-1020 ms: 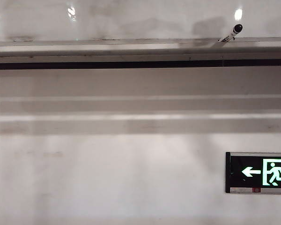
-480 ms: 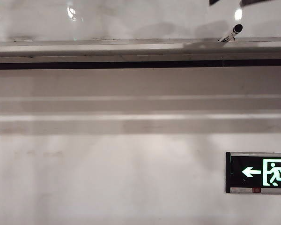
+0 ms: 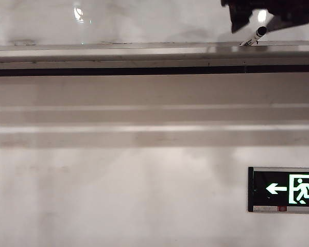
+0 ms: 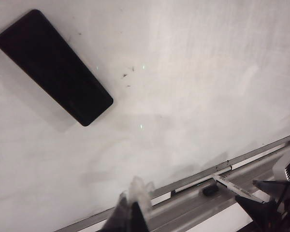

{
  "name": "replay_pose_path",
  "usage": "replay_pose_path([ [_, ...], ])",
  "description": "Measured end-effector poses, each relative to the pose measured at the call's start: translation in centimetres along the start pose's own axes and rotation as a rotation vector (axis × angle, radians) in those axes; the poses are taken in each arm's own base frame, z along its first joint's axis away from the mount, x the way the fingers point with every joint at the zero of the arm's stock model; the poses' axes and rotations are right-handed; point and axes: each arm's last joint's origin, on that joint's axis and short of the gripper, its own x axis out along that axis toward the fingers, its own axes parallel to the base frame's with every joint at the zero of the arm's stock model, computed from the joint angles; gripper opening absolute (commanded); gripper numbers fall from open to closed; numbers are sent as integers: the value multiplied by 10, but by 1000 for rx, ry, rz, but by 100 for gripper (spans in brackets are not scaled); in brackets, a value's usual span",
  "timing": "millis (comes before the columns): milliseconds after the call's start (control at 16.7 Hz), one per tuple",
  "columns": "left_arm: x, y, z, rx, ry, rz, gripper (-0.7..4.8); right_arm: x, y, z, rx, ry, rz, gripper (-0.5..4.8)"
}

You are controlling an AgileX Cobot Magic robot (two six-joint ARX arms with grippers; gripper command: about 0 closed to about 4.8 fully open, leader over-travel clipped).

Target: Take a marker from the whiteboard tray, write "Hi!" on the whiteboard, and then put the marker back vertically into the whiteboard tray.

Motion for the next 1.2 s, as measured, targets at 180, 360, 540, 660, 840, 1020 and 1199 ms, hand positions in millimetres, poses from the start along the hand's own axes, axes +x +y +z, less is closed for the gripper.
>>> replay_pose_path([
  [180,0,0,0,0,-1,0,-6,3,-9,-5,4,3,-1,305],
  [360,0,0,1,1,-11,1,-6,4,-13,-12,3,20,-1,291],
  [540,0,0,3,3,-30,2,-7,5,-12,-13,2,23,8,240],
  [660,0,0,4,3,-38,3,-6,6,-12,-14,2,27,8,182],
  [840,0,0,4,3,-38,3,-7,9,-12,-17,-2,43,7,116],
  [1020,1,0,4,3,-38,3,-6,11,-11,-19,-4,49,7,62],
  [1199,1,0,3,3,-37,3,-6,11,-11,-19,-3,48,7,65],
])
